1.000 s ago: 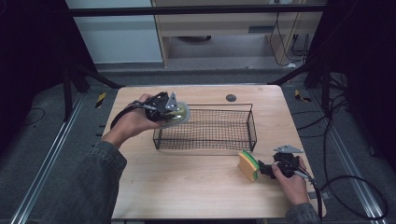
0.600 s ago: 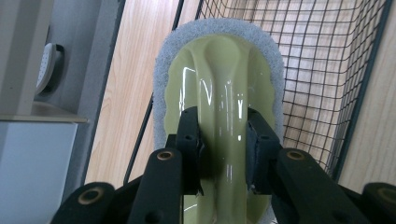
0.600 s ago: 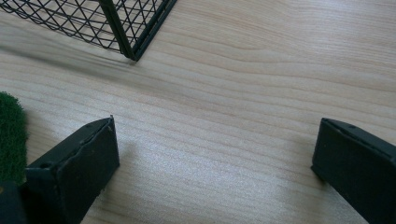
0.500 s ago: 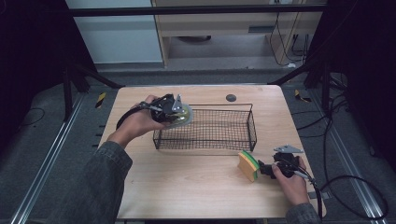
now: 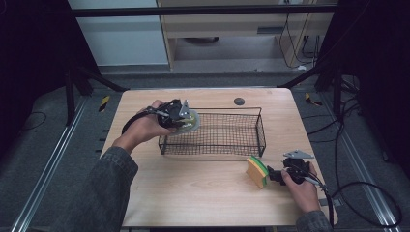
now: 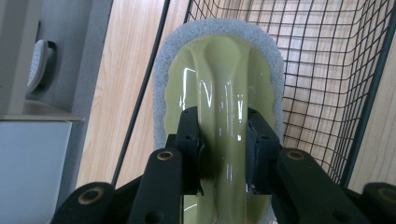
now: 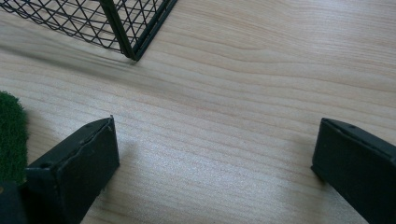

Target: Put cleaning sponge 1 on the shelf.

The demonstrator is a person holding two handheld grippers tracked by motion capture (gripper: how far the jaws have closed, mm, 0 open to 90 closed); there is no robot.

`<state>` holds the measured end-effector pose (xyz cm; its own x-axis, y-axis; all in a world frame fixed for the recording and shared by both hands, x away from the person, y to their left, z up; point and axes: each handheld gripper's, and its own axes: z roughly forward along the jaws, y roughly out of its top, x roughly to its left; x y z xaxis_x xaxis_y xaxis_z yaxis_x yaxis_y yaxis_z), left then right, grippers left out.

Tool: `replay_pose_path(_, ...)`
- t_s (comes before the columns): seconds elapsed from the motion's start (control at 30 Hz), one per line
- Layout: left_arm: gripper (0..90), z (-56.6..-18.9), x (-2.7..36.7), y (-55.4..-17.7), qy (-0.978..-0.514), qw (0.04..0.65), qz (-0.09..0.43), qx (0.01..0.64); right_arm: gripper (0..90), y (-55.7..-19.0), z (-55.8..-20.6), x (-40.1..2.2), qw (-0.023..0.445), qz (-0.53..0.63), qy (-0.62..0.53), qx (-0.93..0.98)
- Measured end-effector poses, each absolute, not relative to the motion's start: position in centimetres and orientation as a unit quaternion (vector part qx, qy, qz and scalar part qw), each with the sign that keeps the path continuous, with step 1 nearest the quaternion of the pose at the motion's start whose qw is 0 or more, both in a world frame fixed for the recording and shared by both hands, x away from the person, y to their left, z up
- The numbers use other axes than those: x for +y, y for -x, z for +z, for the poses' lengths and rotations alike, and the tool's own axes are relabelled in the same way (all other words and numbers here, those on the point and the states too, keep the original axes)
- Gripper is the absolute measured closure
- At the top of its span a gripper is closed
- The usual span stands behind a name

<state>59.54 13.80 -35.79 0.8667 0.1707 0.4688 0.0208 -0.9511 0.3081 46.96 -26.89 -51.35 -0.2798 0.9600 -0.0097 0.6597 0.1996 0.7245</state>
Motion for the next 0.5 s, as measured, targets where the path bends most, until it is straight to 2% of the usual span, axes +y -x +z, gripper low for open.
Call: replay_pose_path(0.5, 70.7, -37.4, 13.6, -60.1, -0.959, 0.148, 0.236, 0.047, 0.7, -47.0, -51.3, -26.9, 0.240, 0.313, -0.550, 0.736)
